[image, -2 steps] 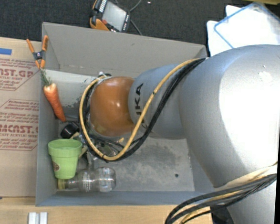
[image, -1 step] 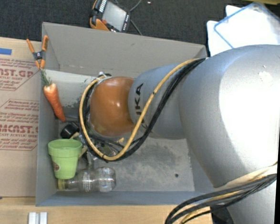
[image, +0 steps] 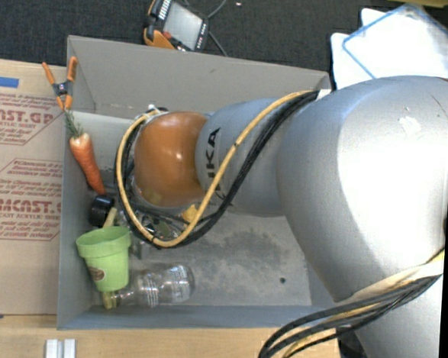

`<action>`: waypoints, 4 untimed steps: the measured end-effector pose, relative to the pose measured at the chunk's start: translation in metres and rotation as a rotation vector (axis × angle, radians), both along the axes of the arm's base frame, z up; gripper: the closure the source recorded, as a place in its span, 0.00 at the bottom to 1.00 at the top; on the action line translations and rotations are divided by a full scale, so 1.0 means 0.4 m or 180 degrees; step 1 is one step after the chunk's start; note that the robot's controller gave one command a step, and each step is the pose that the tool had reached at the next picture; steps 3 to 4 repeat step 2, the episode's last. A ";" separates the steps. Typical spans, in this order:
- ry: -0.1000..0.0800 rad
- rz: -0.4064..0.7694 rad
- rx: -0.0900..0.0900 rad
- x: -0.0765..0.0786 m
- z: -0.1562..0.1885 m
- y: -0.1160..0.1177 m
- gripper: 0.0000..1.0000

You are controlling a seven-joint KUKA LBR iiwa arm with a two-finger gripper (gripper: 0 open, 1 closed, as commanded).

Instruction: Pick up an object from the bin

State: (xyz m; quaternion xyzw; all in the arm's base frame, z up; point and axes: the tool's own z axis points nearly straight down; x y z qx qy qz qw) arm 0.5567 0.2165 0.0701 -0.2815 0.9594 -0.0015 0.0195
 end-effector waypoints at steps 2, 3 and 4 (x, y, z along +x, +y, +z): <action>-0.0003 0.0019 0.0006 -0.014 0.004 -0.006 1.00; -0.0003 0.0019 0.0006 -0.014 0.004 -0.006 1.00; -0.0003 0.0019 0.0006 -0.014 0.004 -0.006 1.00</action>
Offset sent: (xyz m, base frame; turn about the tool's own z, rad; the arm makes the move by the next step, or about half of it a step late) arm -0.0063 -0.0052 0.0018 -0.0077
